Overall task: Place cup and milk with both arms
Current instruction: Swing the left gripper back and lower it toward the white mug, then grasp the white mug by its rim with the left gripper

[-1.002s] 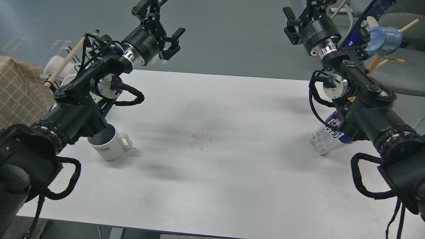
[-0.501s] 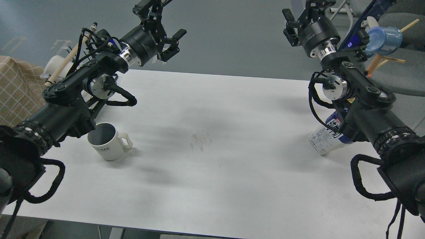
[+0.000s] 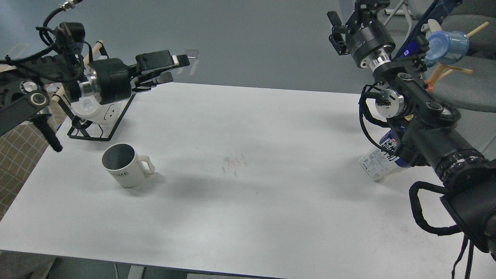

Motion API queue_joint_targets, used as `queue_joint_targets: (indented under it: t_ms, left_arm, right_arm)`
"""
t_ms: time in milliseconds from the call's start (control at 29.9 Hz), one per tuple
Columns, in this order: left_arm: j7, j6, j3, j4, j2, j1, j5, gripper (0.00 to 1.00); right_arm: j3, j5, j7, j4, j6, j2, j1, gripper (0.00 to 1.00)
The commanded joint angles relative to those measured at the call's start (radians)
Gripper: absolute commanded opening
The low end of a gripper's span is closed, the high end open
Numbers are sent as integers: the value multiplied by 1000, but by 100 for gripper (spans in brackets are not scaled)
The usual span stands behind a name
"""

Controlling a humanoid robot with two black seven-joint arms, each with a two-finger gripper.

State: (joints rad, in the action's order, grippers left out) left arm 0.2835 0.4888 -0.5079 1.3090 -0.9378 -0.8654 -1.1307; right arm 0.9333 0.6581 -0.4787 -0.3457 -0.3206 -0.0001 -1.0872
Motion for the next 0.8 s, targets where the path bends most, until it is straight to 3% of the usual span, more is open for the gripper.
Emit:
queue_joint_targets:
  t_ms: [0,67,100,134,167,434,768]
  left_arm:
    - [57,0,0,82,-127,49,-176,98]
    - [136,0,6,91,-194,95,-271,98]
    - [137,0,6,91,-194,95,-271,98]
    - [185,0,20,91,-226,124,-334,98]
    - [205,0,35,95,-261,146,-393,98]
    - [205,0,80,61,-299,186,-495,98]
    - [205,0,107,-97,-181,180,-497,98]
  right_arm:
    - [-14,0,0,-15,0,0,3,100]
    - [-14,0,0,-18,0,0,3,100]
    - [-14,0,0,-18,0,0,3,100]
    - [-16,0,0,-19,0,0,3,100]
    - [-16,0,0,-24,0,0,3,100]
    - [-17,2,0,-39,0,0,29,100]
    - [-17,0,0,-50,0,0,35,100]
